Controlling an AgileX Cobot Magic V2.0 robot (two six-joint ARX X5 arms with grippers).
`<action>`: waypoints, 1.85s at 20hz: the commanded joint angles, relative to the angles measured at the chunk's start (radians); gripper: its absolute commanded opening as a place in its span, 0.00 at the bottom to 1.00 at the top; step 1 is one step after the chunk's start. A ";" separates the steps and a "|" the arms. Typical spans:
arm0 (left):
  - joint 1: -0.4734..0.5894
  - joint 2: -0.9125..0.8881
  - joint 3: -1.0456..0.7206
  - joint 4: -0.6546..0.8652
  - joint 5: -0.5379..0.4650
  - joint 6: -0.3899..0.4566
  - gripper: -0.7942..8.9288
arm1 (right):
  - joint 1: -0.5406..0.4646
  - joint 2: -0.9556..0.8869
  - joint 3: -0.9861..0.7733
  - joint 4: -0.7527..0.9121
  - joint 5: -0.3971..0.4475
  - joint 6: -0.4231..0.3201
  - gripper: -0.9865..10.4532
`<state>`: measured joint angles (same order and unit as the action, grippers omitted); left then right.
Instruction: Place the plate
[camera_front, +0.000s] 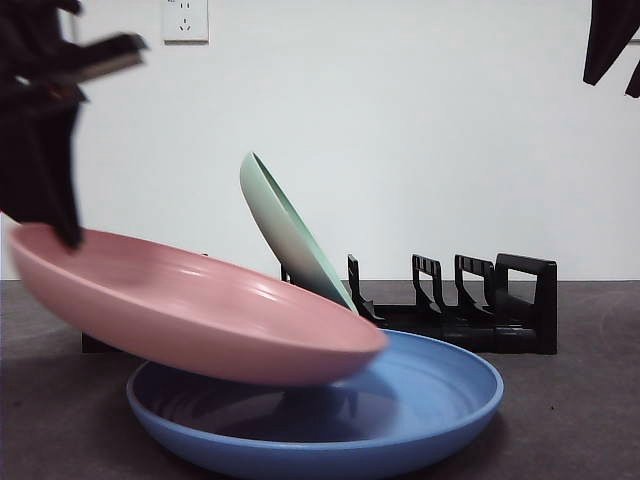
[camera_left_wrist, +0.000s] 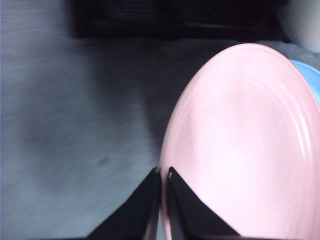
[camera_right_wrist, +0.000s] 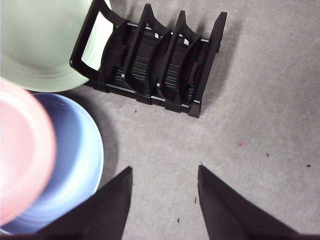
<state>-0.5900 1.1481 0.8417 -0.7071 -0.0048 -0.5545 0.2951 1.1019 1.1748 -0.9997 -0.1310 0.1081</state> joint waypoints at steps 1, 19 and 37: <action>-0.038 0.072 0.006 0.063 0.003 -0.042 0.09 | 0.003 0.007 0.010 0.003 0.000 -0.011 0.27; -0.125 0.229 0.025 0.139 -0.003 -0.024 0.38 | 0.003 0.007 0.010 -0.022 0.000 -0.010 0.27; 0.358 -0.476 0.112 -0.296 -0.034 0.343 0.38 | 0.036 0.018 0.012 0.064 -0.195 0.069 0.27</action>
<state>-0.2314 0.6674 0.9417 -1.0126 -0.0376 -0.2237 0.3267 1.1069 1.1744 -0.9436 -0.3222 0.1421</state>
